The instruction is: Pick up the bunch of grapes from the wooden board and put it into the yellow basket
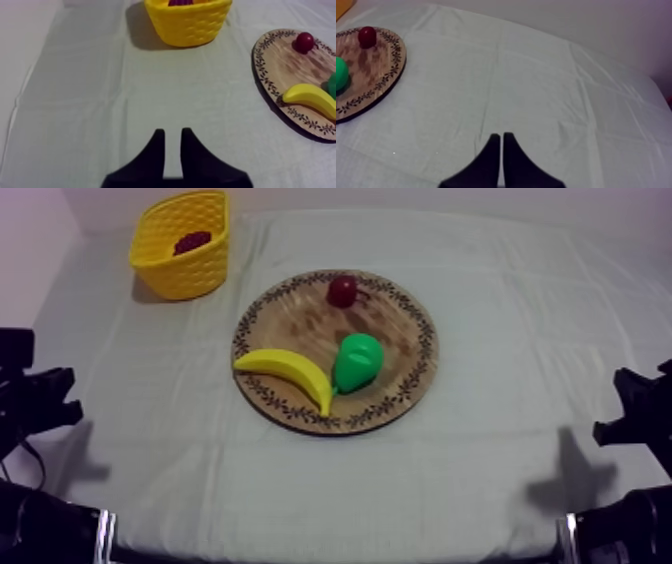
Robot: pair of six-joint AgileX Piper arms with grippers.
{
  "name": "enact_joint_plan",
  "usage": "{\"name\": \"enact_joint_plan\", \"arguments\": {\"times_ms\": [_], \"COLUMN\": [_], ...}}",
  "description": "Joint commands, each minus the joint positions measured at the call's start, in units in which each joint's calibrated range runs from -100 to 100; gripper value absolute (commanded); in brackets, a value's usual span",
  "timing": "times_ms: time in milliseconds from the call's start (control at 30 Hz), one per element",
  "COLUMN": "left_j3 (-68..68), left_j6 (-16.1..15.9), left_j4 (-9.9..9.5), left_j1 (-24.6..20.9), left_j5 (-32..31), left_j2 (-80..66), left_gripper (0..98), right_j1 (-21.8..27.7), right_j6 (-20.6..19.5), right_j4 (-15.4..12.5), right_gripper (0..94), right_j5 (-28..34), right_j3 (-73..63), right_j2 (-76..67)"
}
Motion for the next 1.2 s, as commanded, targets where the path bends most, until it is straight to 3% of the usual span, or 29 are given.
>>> {"name": "enact_joint_plan", "arguments": {"times_ms": [0, 433, 733, 1000, 1167], "left_j3": [0.57, 3.07, 5.17, 5.38, 5.19], "left_j6": [0.11, -0.56, -1.01, -4.19, -2.18], "left_j4": [-0.06, 0.48, 0.17, 0.07, -1.32], "left_j1": [0.36, 1.21, 1.35, 1.27, 1.26], "left_j5": [0.87, 4.37, -1.11, -1.15, 0.14], "left_j2": [-4.87, -16.97, -18.76, -18.83, -18.84], "left_gripper": [8.3, 0.4, 0.0, 0.1, 0.1], "right_j1": [0.01, 0.01, 0.01, 0.01, 0.01], "right_j6": [0.02, 0.02, 0.00, 0.01, 0.02], "right_j4": [0.01, 0.01, 0.01, 0.01, 0.01], "right_gripper": [0.5, 0.5, 0.5, 0.5, 0.5], "right_j5": [-0.02, -0.02, -0.02, -0.02, -0.02], "right_j3": [-0.01, -0.01, -0.01, -0.01, -0.01], "right_j2": [-0.02, -0.02, -0.02, -0.02, -0.02]}}
